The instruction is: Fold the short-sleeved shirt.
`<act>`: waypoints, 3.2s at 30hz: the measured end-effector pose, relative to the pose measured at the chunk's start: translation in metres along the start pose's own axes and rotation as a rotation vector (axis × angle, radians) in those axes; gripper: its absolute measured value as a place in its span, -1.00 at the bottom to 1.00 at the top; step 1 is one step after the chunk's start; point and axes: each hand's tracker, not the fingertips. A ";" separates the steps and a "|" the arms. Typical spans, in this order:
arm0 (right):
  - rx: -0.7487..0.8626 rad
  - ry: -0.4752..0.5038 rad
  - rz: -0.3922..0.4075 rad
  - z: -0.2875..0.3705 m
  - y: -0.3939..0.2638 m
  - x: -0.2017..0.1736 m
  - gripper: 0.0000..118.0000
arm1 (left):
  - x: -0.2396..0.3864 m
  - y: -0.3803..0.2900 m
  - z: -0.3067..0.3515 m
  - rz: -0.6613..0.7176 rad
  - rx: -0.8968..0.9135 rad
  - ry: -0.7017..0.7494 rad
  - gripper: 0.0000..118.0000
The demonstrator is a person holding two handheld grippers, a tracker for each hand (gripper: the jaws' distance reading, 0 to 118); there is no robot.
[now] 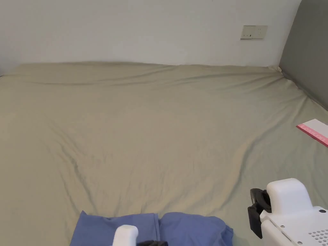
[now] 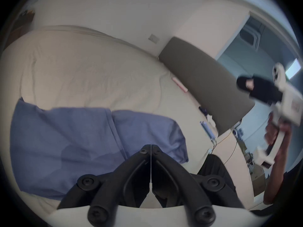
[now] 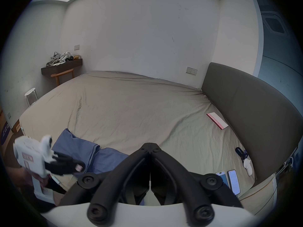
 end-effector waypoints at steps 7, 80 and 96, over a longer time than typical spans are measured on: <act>-0.001 0.002 0.007 0.001 0.000 -0.003 -0.96 | -0.082 0.034 0.062 0.079 0.011 0.158 0.36; -0.027 0.047 -0.008 -0.006 -0.007 -0.007 -0.96 | -0.013 0.042 -0.050 0.009 -0.280 0.444 0.14; -0.039 0.075 0.019 -0.010 -0.001 -0.013 -0.96 | -0.033 0.069 0.024 -0.052 0.039 0.506 -1.00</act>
